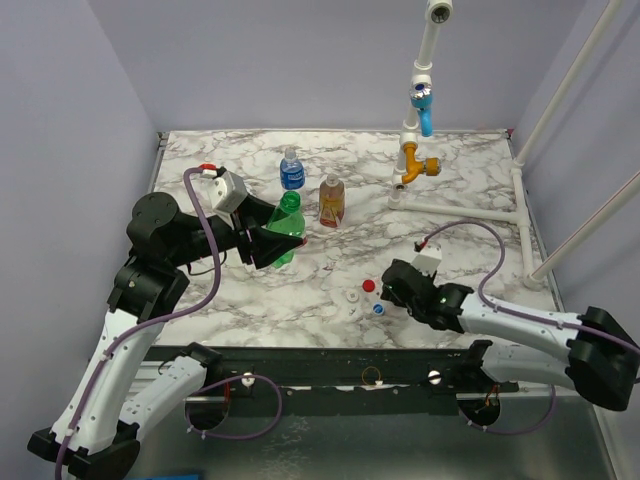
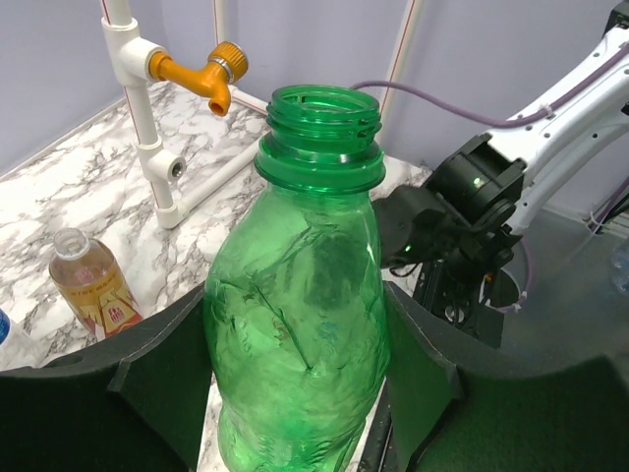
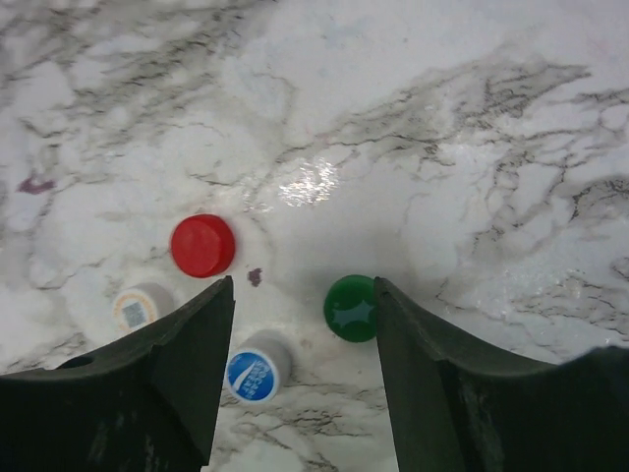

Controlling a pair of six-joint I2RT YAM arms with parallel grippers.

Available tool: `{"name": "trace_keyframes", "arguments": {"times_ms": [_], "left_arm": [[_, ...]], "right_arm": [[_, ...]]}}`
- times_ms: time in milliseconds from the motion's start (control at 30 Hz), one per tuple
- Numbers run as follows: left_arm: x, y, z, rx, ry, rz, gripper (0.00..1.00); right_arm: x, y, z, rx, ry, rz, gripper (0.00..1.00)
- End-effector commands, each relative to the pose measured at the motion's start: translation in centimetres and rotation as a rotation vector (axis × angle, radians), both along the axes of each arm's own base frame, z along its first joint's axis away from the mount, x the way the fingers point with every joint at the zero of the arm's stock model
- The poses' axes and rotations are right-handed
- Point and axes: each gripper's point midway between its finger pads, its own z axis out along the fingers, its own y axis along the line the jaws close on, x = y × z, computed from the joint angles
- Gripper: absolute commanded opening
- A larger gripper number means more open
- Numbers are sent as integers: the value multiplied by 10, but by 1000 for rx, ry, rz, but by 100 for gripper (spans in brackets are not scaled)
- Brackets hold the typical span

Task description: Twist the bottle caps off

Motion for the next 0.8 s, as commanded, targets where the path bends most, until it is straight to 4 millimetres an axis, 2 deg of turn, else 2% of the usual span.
{"name": "trace_keyframes", "arguments": {"times_ms": [0, 67, 200, 367, 467, 567, 667, 767], "left_arm": [[2, 1, -3, 3, -5, 14, 0], [4, 2, -5, 5, -7, 21, 0], [6, 2, -8, 10, -7, 27, 0], [8, 0, -14, 18, 6, 16, 0], [10, -1, -18, 25, 8, 19, 0], [13, -2, -22, 33, 12, 18, 0], [12, -3, -23, 35, 19, 8, 0], [11, -3, -23, 38, 13, -2, 0]], "right_arm": [[12, 23, 69, 113, -148, 126, 63], [13, 42, 121, 202, -279, 270, 64], [4, 68, 216, 308, -491, 494, 71], [-12, 109, 313, 395, -662, 764, 83], [-22, 134, 359, 457, -753, 896, 90], [-23, 154, 400, 513, -846, 967, 93], [-21, 176, 423, 559, -893, 1026, 95], [-22, 196, 432, 607, -902, 1089, 95]]}}
